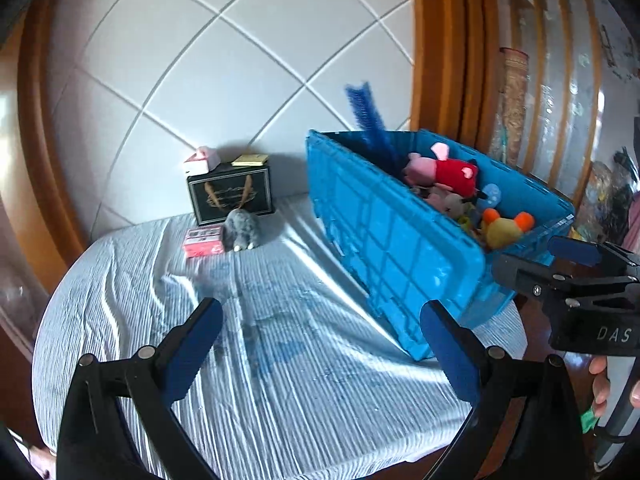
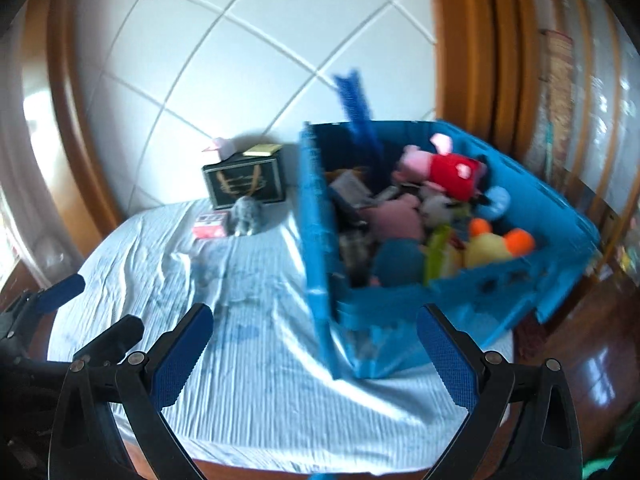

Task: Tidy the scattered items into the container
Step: 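Withdraw both tools from the container back toward the bed, then move left tool to the pink packaged box while right tool approaches the grey bunny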

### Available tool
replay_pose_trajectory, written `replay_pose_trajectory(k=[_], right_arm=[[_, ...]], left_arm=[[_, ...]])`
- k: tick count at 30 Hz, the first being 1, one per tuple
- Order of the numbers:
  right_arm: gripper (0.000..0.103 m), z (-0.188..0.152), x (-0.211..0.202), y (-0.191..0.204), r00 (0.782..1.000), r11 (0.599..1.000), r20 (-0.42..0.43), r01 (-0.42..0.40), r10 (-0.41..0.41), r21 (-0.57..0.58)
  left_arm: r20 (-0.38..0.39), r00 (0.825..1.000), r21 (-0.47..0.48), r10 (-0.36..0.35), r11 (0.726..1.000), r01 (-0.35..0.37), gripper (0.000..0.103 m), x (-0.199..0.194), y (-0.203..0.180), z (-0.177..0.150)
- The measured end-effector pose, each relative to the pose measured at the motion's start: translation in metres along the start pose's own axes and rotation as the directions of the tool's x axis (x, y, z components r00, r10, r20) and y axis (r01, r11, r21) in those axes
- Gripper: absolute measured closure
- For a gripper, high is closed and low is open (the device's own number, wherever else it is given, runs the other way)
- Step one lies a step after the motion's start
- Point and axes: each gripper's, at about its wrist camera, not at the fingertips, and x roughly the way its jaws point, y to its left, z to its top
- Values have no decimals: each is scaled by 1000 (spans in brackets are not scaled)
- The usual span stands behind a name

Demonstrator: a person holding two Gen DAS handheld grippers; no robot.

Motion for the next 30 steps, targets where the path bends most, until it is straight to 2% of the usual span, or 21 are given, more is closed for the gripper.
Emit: replay_pose_trajectory(k=[6,9,12,17,20,23,30], right_arm=[[0,30,49,37,995,991,-1,-102,103,-83],[0,51,81,52,984,979,-11,-176,175,-108],[0,67,119,67,971,961,-30,-241,239,-134],[0,77,186,88,951,948,-108,-301,290,-101],[0,79,213,100,948,945,-144,-302,284,-125],[0,83,236,106,945,947,-165,-302,283,-108],[0,98,298,122,955,969,-201,-237,220,-66]], left_arm=[[-32,995,-68,99,993,-101,2,34,42,12],[-48,985,-106,168,979,-172,2,57,70,26],[-86,967,-150,240,956,-251,2,81,98,31],[-193,920,-198,340,905,-376,2,118,148,25],[-227,904,-233,362,881,-411,2,135,173,23],[-249,890,-221,381,873,-435,2,153,190,26],[-282,900,-202,331,897,-393,2,216,242,41]])
